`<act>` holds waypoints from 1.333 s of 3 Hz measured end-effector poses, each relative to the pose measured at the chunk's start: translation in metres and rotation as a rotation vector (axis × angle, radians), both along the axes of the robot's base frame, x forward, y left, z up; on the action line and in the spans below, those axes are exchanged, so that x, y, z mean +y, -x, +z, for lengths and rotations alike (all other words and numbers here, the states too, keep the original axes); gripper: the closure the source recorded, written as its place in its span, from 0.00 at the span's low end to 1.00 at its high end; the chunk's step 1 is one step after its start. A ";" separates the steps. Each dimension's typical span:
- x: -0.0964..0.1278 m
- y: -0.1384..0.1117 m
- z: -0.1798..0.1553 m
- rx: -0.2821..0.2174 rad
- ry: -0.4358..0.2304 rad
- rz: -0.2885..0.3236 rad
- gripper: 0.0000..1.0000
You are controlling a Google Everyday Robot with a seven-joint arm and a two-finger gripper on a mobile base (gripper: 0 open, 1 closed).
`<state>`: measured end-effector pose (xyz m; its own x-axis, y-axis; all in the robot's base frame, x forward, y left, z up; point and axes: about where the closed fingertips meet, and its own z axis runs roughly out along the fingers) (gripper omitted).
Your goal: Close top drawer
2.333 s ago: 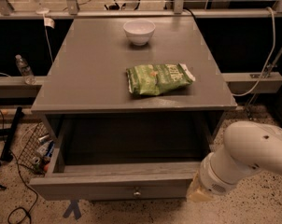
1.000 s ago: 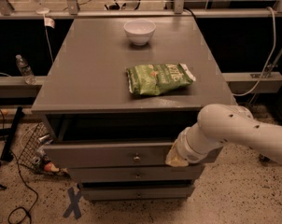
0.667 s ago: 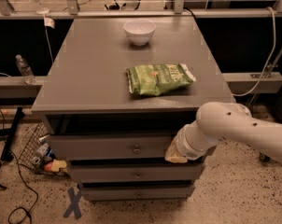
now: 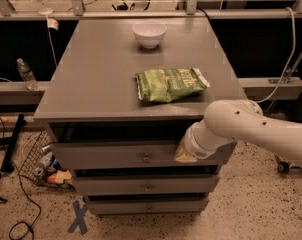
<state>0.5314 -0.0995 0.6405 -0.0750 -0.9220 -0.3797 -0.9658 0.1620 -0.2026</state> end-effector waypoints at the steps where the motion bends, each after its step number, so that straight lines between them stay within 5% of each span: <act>1: -0.005 0.000 0.004 -0.006 0.018 -0.007 1.00; 3: -0.047 0.046 -0.013 0.113 0.049 -0.118 1.00; 4: -0.084 0.073 -0.019 0.172 0.071 -0.229 1.00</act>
Offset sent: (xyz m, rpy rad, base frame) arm -0.0506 -0.0485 -0.0070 -0.0639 0.1108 -0.1124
